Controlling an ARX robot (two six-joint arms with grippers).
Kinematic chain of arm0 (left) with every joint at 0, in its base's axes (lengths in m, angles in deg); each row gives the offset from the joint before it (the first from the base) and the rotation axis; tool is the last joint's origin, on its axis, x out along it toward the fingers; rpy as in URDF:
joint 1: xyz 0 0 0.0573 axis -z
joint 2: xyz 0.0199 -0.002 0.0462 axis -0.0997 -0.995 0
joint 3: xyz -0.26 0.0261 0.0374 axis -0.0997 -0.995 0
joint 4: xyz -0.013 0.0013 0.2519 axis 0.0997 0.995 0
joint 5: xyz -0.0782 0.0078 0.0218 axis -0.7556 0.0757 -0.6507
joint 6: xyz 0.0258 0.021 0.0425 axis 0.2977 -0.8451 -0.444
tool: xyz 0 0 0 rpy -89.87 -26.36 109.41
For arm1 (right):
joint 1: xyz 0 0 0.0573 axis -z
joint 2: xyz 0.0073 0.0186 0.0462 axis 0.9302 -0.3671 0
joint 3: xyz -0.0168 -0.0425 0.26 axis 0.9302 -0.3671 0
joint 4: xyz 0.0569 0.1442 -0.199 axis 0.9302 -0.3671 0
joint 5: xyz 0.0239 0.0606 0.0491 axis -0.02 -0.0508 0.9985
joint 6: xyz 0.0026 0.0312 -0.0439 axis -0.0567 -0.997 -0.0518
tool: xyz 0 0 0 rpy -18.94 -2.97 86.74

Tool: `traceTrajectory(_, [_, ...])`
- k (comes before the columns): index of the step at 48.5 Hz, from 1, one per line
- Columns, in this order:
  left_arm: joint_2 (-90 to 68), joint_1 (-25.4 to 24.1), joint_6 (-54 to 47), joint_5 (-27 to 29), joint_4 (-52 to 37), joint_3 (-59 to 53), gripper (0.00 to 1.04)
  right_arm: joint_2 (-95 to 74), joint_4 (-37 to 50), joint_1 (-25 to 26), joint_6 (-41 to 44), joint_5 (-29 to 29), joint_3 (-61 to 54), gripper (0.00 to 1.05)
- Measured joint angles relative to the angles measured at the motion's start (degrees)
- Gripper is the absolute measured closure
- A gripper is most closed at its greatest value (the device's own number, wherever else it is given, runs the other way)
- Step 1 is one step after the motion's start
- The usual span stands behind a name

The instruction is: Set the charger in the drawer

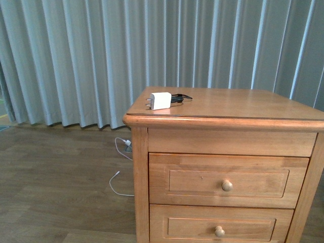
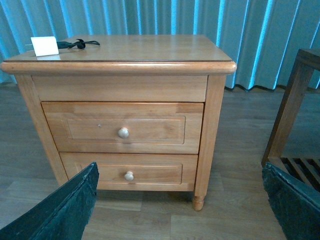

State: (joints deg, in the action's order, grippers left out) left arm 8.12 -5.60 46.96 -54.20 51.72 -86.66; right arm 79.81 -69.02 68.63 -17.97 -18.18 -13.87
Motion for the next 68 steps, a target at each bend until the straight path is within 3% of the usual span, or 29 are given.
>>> traceTrajectory(68, [0.00,0.00,0.00,0.00,0.00,0.00,0.06,0.00,0.00,0.00,0.00,0.00,0.00,0.08])
